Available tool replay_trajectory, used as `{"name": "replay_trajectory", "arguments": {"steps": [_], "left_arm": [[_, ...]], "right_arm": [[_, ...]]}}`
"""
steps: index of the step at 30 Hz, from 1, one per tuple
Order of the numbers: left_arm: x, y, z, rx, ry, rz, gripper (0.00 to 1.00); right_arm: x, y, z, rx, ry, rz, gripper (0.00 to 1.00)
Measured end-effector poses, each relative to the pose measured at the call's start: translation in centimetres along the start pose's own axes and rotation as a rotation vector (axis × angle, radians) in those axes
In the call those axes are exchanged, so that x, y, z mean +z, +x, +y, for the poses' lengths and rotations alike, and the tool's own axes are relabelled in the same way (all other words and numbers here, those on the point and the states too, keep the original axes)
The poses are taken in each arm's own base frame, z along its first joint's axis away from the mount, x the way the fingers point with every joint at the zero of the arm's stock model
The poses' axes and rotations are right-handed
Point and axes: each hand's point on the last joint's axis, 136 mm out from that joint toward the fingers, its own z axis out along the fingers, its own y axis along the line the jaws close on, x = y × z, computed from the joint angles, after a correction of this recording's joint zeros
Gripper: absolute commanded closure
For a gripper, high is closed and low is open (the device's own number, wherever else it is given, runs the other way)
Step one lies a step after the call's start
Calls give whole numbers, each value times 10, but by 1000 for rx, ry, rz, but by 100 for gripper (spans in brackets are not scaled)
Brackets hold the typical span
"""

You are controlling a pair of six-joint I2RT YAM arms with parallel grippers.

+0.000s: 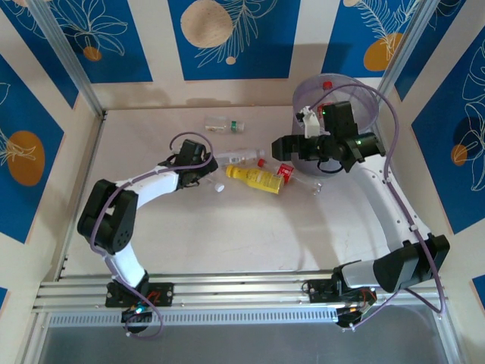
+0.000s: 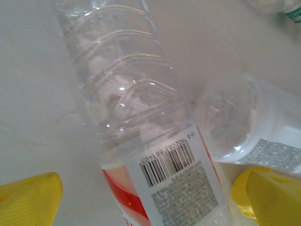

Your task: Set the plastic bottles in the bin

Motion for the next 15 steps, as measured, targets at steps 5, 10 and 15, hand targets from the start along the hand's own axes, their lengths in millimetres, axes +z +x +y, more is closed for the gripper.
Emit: {"name": "replay_trajectory", "arguments": {"steps": [5, 10, 15], "left_arm": [[12, 1, 10, -11, -60, -14, 0], [18, -3, 15, -17, -105, -30, 0], [23, -1, 21, -29, -132, -34, 0]], "right_arm": [[15, 18, 11, 11, -63, 40, 2], [23, 25, 18, 20, -112, 53, 3], [24, 25, 22, 21, -132, 53, 3]]}}
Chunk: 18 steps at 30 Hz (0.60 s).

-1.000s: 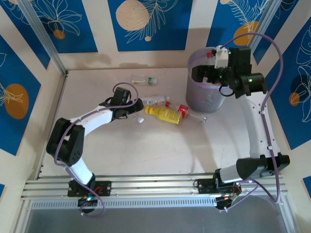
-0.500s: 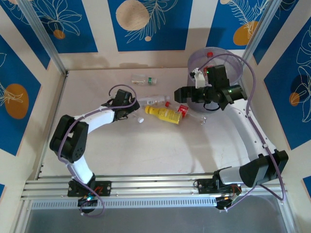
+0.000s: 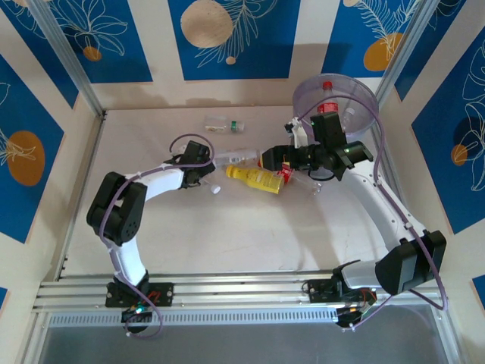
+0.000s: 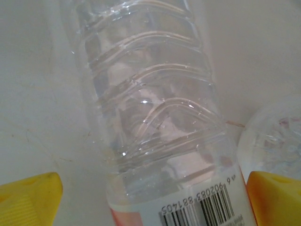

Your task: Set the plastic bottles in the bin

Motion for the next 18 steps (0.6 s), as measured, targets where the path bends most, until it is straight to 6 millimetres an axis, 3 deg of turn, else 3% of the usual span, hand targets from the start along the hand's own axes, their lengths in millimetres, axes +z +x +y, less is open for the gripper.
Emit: {"name": "replay_trajectory", "arguments": {"steps": [7, 18], "left_arm": [[13, 9, 6, 17, -46, 29, 0], [20, 11, 13, 37, -97, 34, 15]], "right_arm": [[5, 8, 3, 3, -3, 25, 3], [7, 16, 0, 22, 25, 31, 3]]}}
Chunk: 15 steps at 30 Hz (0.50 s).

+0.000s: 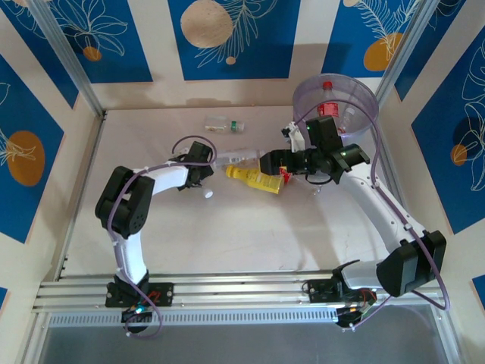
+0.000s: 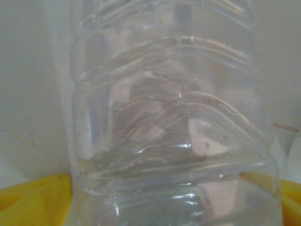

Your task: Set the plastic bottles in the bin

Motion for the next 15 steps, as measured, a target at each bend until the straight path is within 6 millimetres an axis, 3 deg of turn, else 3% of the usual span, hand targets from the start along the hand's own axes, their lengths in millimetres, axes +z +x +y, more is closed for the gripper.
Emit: {"name": "replay_trajectory", "arguments": {"steps": [7, 10, 13, 15], "left_arm": [[-2, 1, 6, -3, -4, -2, 30], [-8, 5, 7, -4, 29, 7, 31], [-24, 9, 5, 24, 96, 28, 30], [-42, 9, -6, 50, 195, 36, 30]], "right_arm": [[5, 13, 2, 3, 11, 27, 4], [13, 20, 9, 6, 1, 51, 5], [21, 21, 9, 38, -2, 61, 5], [24, 17, 6, 71, -2, 48, 5]]}}
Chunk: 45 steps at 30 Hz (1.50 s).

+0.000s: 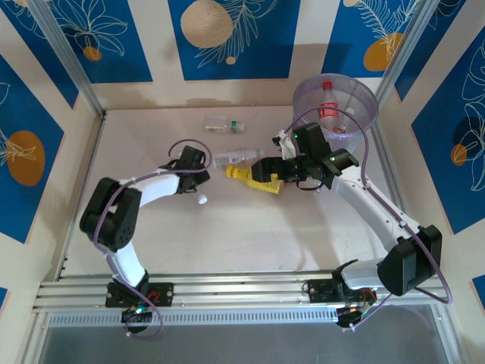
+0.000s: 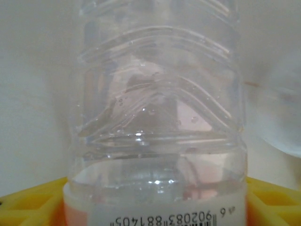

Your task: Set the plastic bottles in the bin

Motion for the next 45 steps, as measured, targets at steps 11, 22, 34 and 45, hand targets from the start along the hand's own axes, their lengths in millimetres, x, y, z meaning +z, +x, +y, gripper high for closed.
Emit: {"name": "replay_trajectory", "arguments": {"steps": [11, 22, 34, 45], "left_arm": [[-85, 21, -100, 268, 696, 63, 42], [-104, 32, -118, 420, 848, 54, 39], [-118, 32, -125, 462, 876, 22, 37], [-121, 34, -129, 475, 893, 12, 15]], "right_arm": [[25, -30, 13, 99, -105, -63, 5], [68, -62, 11, 122, -104, -71, 3], [123, -76, 8, 132, -75, -55, 12], [126, -86, 17, 125, -90, -74, 44]]}}
